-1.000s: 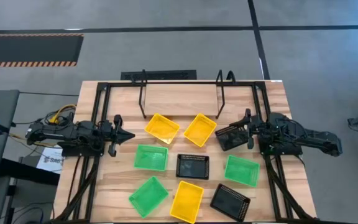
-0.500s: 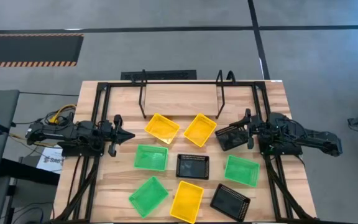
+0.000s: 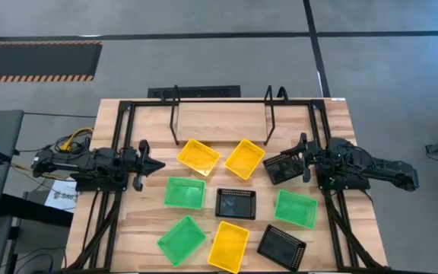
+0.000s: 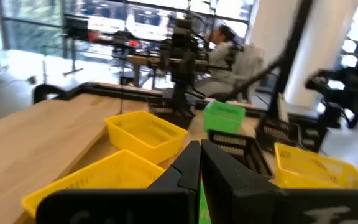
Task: Stack baskets on shelf by color
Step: Put the top black bin on the shelf
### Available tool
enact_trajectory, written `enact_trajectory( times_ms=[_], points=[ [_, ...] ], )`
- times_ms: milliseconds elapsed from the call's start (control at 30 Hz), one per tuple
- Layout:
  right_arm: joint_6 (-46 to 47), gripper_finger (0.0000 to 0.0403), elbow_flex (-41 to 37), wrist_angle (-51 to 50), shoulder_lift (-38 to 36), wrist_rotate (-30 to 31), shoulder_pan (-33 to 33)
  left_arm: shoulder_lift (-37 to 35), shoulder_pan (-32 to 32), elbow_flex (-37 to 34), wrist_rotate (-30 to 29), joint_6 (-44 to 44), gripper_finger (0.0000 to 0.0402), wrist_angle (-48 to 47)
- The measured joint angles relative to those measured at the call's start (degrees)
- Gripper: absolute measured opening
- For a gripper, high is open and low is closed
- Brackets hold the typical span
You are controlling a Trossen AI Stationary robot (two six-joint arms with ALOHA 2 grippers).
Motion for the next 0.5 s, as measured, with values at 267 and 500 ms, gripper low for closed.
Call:
enact_trajectory(
  times_ms=[267, 500],
  points=[
    [-2.83, 0.0173, -0.01, 0.1, -0.01, 0.14, -0.02, -0.01, 0.0, 0.0, -8.47, -19.75, 0.0, 1.18],
    [4.85, 0.0171, -0.27, 8.36, 0.01, 4.83, 0.09, 0.02, 0.0, -0.07, -10.67, -26.94, 0.0, 2.84]
  ],
)
